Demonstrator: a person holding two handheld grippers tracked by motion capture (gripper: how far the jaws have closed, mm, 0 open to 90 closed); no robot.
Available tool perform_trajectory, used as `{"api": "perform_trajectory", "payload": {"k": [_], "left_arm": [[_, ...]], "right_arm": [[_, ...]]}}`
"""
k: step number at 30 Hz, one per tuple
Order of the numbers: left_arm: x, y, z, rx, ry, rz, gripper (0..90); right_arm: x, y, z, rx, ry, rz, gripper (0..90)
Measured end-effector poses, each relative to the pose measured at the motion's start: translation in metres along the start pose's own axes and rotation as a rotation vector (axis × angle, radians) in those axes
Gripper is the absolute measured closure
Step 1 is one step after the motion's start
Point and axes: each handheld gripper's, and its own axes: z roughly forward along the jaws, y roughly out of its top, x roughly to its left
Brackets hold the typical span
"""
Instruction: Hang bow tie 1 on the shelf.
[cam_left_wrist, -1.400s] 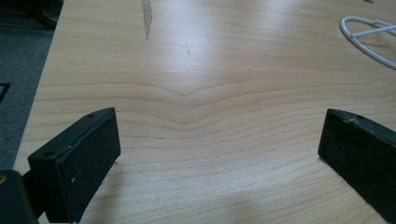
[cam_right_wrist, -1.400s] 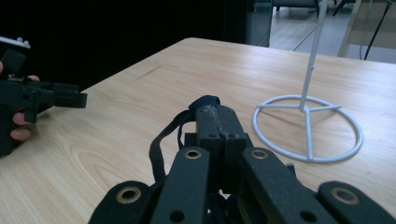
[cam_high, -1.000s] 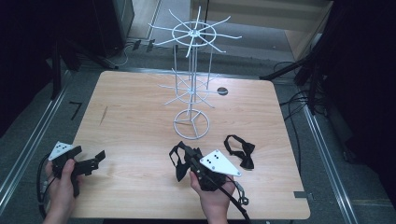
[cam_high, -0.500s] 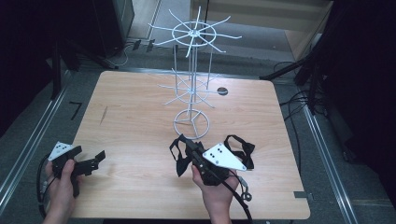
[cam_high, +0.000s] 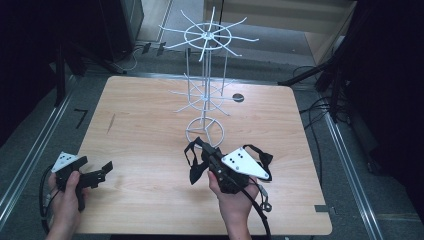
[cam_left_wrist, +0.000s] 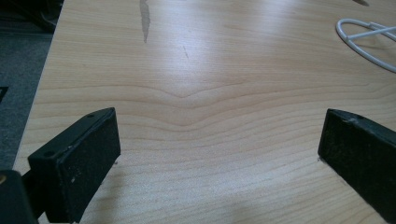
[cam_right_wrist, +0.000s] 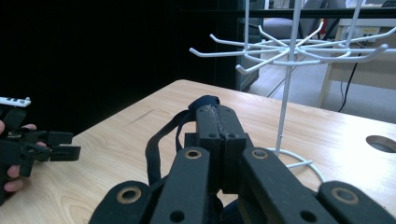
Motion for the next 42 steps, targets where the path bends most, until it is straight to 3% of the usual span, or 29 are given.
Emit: {"api": "perform_trajectory", "payload": {"k": [21,42], "left_arm": [[0.0,0.0,0.0,-0.002,0.001,0.001,0.0],[0.0,0.0,0.0,-0.004,0.003,-0.005,0.0]], "right_arm": [[0.0,0.021,0.0,-0.034,-0.017,-0.042,90.0],[0.0,0.032,0.013,-0.059,-0.039,-0.063,90.0]]}}
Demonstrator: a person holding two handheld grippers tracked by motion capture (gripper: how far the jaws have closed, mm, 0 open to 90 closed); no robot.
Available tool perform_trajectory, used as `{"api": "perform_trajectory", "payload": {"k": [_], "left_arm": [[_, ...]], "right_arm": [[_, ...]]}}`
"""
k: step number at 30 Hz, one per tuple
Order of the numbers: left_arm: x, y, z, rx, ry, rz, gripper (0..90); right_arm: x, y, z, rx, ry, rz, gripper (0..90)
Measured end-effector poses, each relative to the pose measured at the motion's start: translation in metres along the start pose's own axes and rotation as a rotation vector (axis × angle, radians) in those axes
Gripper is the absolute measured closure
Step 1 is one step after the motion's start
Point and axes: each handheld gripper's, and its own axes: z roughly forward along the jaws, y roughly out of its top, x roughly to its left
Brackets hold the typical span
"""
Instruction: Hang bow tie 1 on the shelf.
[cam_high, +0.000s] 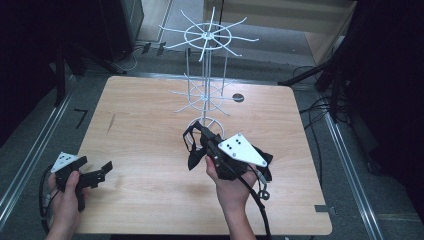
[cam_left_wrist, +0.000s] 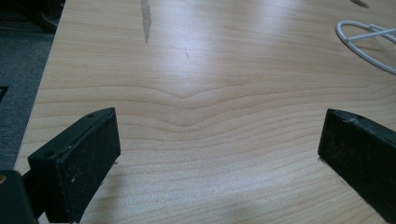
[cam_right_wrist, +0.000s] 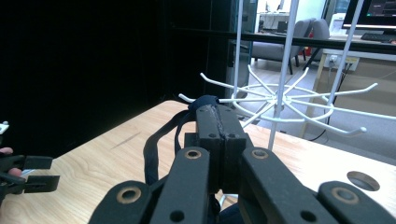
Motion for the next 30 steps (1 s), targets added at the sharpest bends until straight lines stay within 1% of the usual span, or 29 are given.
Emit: {"api": "perform_trajectory", "payload": {"k": [11,21,28,30], "left_arm": [[0.0,0.0,0.0,-0.001,0.0,0.002,0.0],[0.0,0.0,0.0,-0.001,-0.001,0.0,0.0],[0.0,0.0,0.0,-0.001,-0.001,0.0,0.0],[0.0,0.0,0.0,-0.002,-0.001,-0.001,0.0]], "right_arm": [[-0.004,0.005,0.009,0.005,-0.008,-0.013,90.0],[-0.01,0.007,0.018,0.014,-0.024,-0.003,90.0],[-0.013,0.008,0.025,0.024,-0.034,-0.011,90.0],[-0.014,0.008,0.027,0.027,-0.037,-0.007,90.0]]}}
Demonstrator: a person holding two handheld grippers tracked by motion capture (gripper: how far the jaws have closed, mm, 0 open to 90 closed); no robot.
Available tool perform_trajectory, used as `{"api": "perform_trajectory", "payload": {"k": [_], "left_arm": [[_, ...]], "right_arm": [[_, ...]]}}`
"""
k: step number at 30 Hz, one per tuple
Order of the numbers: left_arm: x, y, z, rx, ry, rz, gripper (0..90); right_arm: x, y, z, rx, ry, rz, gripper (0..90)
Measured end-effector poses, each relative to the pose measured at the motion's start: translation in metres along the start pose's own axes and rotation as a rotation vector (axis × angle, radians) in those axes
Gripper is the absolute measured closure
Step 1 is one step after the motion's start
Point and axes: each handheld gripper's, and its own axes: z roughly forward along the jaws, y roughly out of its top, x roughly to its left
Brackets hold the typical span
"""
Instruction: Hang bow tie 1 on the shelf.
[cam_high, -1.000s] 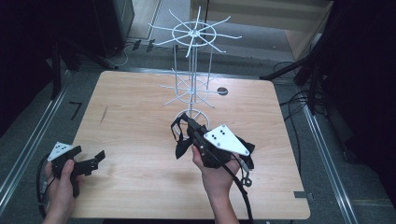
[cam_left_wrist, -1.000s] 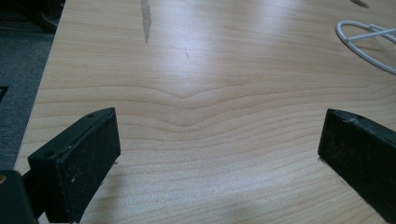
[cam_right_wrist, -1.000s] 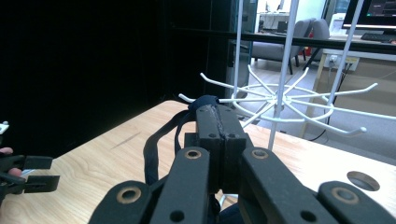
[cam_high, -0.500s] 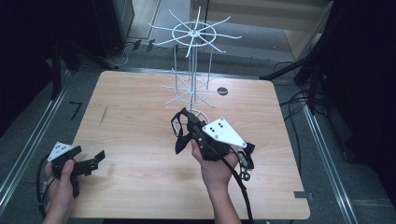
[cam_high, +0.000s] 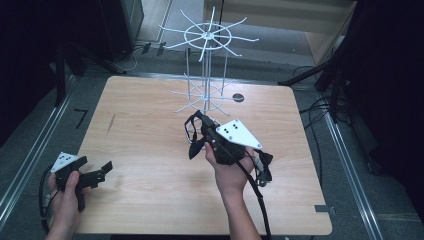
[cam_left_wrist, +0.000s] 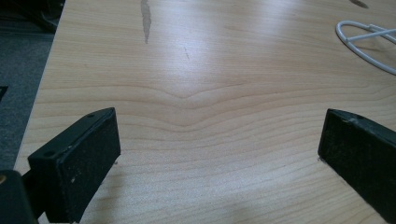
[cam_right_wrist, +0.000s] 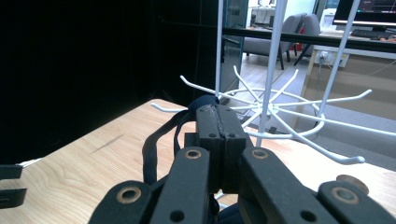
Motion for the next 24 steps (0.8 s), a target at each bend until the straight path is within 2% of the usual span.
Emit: {"api": "perform_trajectory", "payload": {"k": [17,24], "left_arm": [[0.0,0.0,0.0,0.003,-0.003,-0.003,0.0],[0.0,0.0,0.0,0.003,-0.003,-0.004,0.0]], "right_arm": [[-0.009,-0.006,0.017,0.035,-0.039,-0.001,90.0],[-0.013,-0.007,0.02,0.029,-0.065,0.003,90.0]]}}
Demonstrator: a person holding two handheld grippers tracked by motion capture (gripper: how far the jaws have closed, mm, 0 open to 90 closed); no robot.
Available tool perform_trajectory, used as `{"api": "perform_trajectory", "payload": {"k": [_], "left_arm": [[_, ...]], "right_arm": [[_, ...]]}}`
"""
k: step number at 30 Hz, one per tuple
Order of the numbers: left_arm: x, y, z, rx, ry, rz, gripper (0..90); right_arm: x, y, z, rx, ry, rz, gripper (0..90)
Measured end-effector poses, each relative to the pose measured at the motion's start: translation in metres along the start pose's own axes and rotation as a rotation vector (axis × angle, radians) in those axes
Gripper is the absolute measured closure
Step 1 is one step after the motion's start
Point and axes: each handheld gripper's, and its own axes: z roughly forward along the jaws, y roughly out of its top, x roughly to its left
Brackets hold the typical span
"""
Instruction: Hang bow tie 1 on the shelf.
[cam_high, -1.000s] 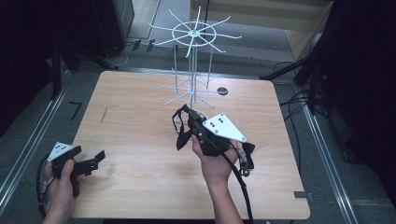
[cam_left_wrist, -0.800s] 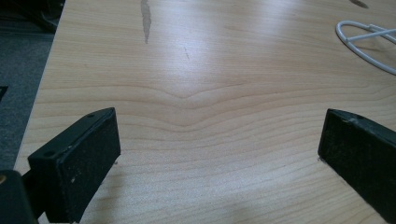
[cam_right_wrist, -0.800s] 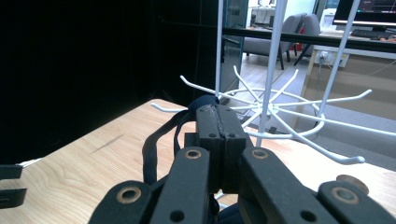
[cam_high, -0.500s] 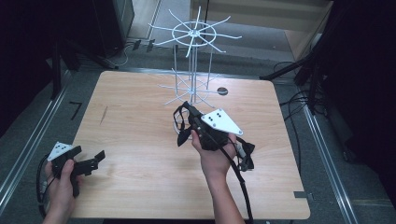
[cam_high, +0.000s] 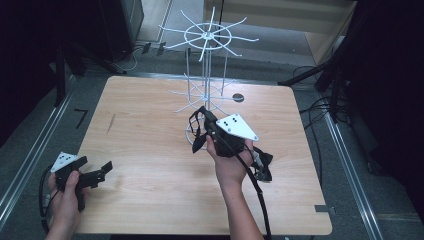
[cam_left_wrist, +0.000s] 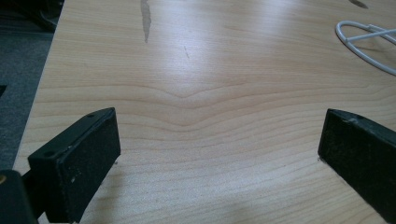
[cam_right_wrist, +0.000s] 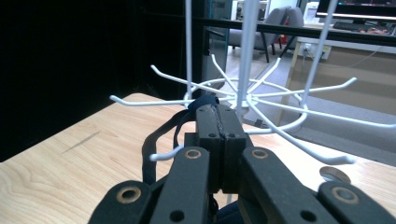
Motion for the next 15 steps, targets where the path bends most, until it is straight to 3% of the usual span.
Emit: {"api": "perform_trajectory", "payload": {"k": [9,15], "left_arm": [[-0.0001,0.0,0.0001,0.0,0.001,0.002,0.0],[-0.0002,0.0,0.0001,-0.001,0.0,0.001,0.0]], "right_arm": [[-0.007,-0.0087,0.002,0.015,0.002,0.007,89.3],[-0.0079,-0.0103,0.0006,0.014,0.018,-0.008,81.4]]}}
